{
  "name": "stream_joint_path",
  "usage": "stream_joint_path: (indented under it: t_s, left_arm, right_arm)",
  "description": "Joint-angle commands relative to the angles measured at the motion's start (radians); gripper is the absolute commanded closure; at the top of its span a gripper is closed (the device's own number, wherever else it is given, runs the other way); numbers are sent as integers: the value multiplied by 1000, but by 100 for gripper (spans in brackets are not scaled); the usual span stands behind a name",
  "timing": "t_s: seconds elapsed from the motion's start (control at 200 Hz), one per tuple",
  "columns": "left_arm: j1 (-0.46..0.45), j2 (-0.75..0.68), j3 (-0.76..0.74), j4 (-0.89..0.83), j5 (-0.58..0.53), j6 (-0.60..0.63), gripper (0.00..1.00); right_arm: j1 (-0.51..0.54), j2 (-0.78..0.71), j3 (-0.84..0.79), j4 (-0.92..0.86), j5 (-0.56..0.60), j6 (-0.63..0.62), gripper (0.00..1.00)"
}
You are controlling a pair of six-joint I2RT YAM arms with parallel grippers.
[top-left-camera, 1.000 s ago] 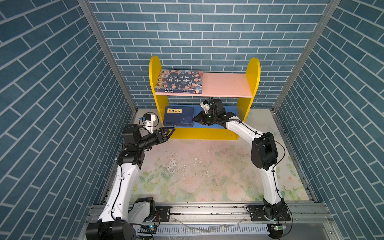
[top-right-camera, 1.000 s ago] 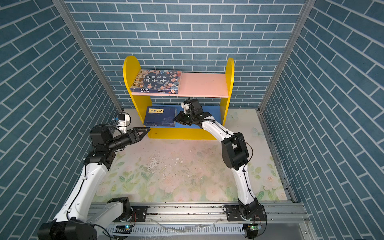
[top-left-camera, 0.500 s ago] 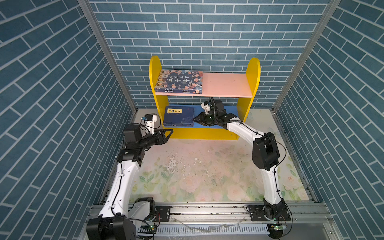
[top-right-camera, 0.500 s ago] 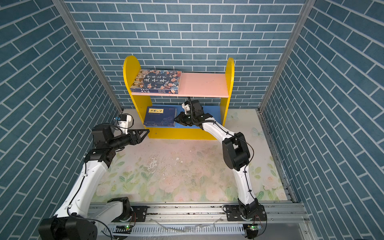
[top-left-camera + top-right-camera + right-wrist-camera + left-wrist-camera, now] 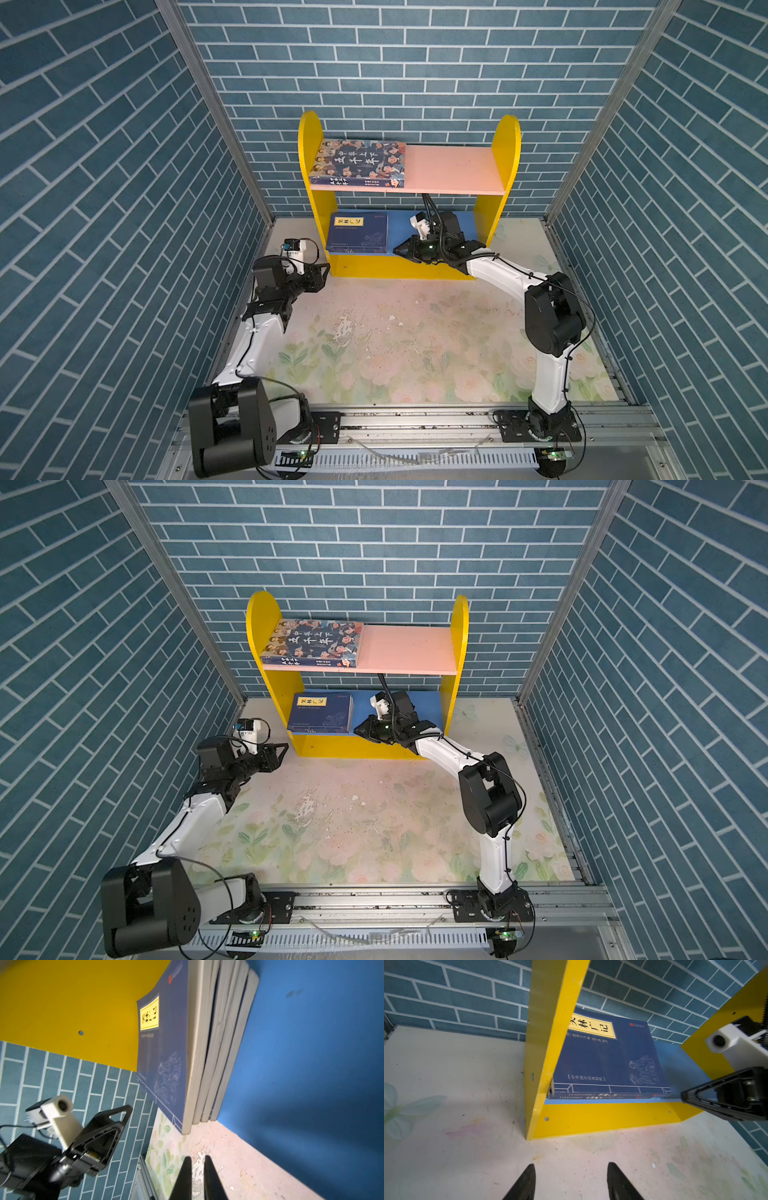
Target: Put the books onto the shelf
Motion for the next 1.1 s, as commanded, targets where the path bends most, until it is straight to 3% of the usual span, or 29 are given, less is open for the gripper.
stream_joint_path:
  t_s: [0.0,0.26,0.37,1.095]
  left_arm:
    - [17,63,7,118,-22,54,45]
    - [24,198,60,224,-16,44,46]
    - [25,234,83,259,44,29,47]
    - [25,339,136,356,75,-35,49]
  right_arm:
    - [3,-54,-31,146,-94,34,87]
    - [21,-49,-43,150,-163,40,91]
    - [28,-41,-29,140,-178,37,91]
    - [39,53,72,76,-178,29,91]
